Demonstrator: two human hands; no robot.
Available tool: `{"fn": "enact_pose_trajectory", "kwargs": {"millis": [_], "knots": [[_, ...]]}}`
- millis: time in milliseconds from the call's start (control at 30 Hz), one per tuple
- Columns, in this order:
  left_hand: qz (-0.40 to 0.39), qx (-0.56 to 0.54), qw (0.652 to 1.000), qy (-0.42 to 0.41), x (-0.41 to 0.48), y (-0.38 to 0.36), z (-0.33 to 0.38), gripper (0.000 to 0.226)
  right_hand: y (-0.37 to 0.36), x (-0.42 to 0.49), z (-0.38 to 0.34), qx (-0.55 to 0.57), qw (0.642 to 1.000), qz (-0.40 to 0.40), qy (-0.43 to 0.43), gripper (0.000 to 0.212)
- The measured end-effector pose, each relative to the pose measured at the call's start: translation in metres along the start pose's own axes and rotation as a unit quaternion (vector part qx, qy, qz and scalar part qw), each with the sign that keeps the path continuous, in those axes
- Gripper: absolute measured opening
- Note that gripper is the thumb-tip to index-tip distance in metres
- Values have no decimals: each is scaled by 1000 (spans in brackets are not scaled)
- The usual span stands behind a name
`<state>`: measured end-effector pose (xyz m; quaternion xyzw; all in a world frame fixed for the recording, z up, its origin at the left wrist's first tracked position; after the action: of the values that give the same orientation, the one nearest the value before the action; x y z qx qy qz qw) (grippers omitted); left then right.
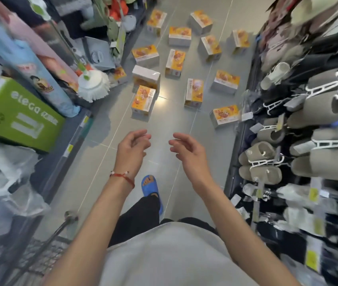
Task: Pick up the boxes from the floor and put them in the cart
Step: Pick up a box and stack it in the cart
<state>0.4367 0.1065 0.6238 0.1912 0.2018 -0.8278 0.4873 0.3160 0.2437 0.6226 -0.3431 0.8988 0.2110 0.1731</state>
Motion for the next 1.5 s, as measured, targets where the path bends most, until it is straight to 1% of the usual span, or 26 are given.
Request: {"fn": "enact_pose_trajectory", "kwargs": {"millis": [133,367,533,633,767,867,1000,1100,1233,1333,1400,1500], "knots": [[-19,8,1000,7,56,-19,34,23,0,54,-34,-1,1000,18,-14,23],[-12,38,999,15,145,-43,79,22,-6,150,-74,15,999,18,-28,21],[11,38,999,36,222,-71,100,21,-2,236,-91,26,998,10,-60,21],[25,39,998,47,270,-93,117,20,5,295,-110,9,997,-2,-77,25],[47,25,997,57,324,-120,144,18,15,365,-148,-18,997,-25,-75,24],[71,6,996,56,356,-129,162,21,16,409,-169,-34,995,-47,-78,24],[93,-15,992,84,399,-129,170,16,10,456,-185,-57,992,-54,-96,23],[105,-29,988,106,432,-120,172,19,-4,484,-188,-78,989,-63,-111,22],[112,-39,984,132,477,-100,172,19,-32,518,-188,-111,983,-68,-132,21],[118,-46,980,151,510,-79,168,18,-58,542,-186,-114,978,-65,-159,20],[126,-58,978,156,531,-64,161,17,-78,561,-183,-129,975,-72,-167,23],[148,-67,969,187,558,-42,139,21,-108,593,-178,-162,967,-91,-174,27]]}}
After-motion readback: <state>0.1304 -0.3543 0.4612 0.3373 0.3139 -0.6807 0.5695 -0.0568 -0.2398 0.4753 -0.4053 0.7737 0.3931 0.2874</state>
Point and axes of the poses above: each hand's wrist, its own x-axis towards the middle knuckle, its own y-axis out of the back of the hand, z = x × y, the point moved 9 cm from there along x, towards the middle knuckle, and after that the axes turned 14 degrees about -x, right-handed, at the moved point
